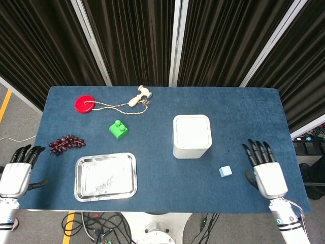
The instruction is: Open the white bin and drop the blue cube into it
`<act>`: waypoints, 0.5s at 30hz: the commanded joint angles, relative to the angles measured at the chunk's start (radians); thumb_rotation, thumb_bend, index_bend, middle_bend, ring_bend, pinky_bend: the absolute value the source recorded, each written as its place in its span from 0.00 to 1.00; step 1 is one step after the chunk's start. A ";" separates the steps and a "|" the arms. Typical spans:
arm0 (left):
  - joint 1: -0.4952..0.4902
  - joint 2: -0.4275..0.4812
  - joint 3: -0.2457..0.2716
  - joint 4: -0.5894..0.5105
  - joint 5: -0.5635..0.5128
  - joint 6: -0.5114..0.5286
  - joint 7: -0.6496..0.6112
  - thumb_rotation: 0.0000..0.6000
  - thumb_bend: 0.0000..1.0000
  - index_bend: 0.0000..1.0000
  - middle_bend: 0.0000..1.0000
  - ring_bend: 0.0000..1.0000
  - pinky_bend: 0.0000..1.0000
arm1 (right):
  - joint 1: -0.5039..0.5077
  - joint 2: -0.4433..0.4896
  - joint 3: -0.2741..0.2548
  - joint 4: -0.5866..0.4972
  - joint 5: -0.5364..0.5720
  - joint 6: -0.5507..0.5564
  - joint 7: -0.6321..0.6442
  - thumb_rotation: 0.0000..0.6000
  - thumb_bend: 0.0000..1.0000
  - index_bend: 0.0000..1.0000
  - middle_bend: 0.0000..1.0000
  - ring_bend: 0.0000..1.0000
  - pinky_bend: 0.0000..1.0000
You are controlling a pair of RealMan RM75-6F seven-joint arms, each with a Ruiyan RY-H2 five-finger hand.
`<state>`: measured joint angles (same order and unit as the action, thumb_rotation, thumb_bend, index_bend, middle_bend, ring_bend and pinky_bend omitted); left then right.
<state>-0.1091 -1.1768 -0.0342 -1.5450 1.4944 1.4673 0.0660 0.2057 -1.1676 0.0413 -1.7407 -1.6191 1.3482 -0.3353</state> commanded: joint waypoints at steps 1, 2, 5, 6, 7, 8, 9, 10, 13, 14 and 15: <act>0.001 -0.003 -0.001 0.003 0.000 0.003 0.001 1.00 0.04 0.15 0.14 0.07 0.11 | 0.063 -0.013 0.020 -0.039 -0.030 -0.065 -0.041 1.00 0.47 0.00 0.03 0.00 0.00; 0.001 -0.003 -0.001 0.004 0.000 0.003 -0.001 1.00 0.04 0.15 0.14 0.07 0.11 | 0.079 -0.019 0.025 -0.045 -0.029 -0.084 -0.047 1.00 0.47 0.00 0.04 0.00 0.00; 0.001 -0.004 -0.001 0.007 0.000 0.002 -0.005 1.00 0.04 0.15 0.14 0.07 0.11 | 0.131 -0.052 0.043 -0.047 -0.022 -0.145 -0.063 1.00 0.47 0.00 0.06 0.00 0.00; 0.001 -0.004 -0.001 0.009 -0.001 0.001 -0.008 1.00 0.04 0.15 0.14 0.07 0.11 | 0.149 -0.068 0.049 -0.041 -0.016 -0.166 -0.068 1.00 0.46 0.00 0.06 0.00 0.00; 0.002 -0.004 -0.001 0.010 -0.001 0.002 -0.010 1.00 0.04 0.15 0.14 0.07 0.11 | 0.161 -0.081 0.053 -0.036 -0.010 -0.180 -0.072 1.00 0.46 0.00 0.07 0.00 0.00; 0.002 -0.004 -0.001 0.011 -0.001 0.002 -0.012 1.00 0.04 0.15 0.14 0.07 0.11 | 0.172 -0.094 0.057 -0.031 -0.004 -0.193 -0.075 1.00 0.45 0.00 0.08 0.00 0.00; 0.003 -0.003 -0.001 0.013 -0.002 0.003 -0.015 1.00 0.04 0.15 0.14 0.07 0.11 | 0.187 -0.111 0.061 -0.022 0.001 -0.207 -0.076 1.00 0.44 0.00 0.09 0.00 0.00; 0.004 -0.003 -0.002 0.015 -0.003 0.003 -0.018 1.00 0.04 0.15 0.14 0.07 0.11 | 0.197 -0.122 0.063 -0.015 0.004 -0.218 -0.076 1.00 0.44 0.00 0.09 0.00 0.00; 0.005 -0.002 -0.003 0.021 -0.007 0.003 -0.024 1.00 0.04 0.15 0.14 0.07 0.11 | 0.224 -0.152 0.067 0.006 0.014 -0.244 -0.073 1.00 0.44 0.00 0.10 0.00 0.00; 0.006 -0.002 -0.003 0.022 -0.008 0.004 -0.026 1.00 0.04 0.15 0.14 0.07 0.11 | 0.230 -0.159 0.068 0.011 0.016 -0.249 -0.069 1.00 0.44 0.00 0.10 0.00 0.00; 0.007 -0.002 -0.003 0.024 -0.009 0.004 -0.029 1.00 0.04 0.15 0.14 0.07 0.11 | 0.238 -0.167 0.069 0.018 0.021 -0.255 -0.062 1.00 0.44 0.00 0.11 0.00 0.00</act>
<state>-0.1029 -1.1785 -0.0371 -1.5211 1.4859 1.4710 0.0373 0.4386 -1.3291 0.1078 -1.7278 -1.6027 1.0984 -0.4017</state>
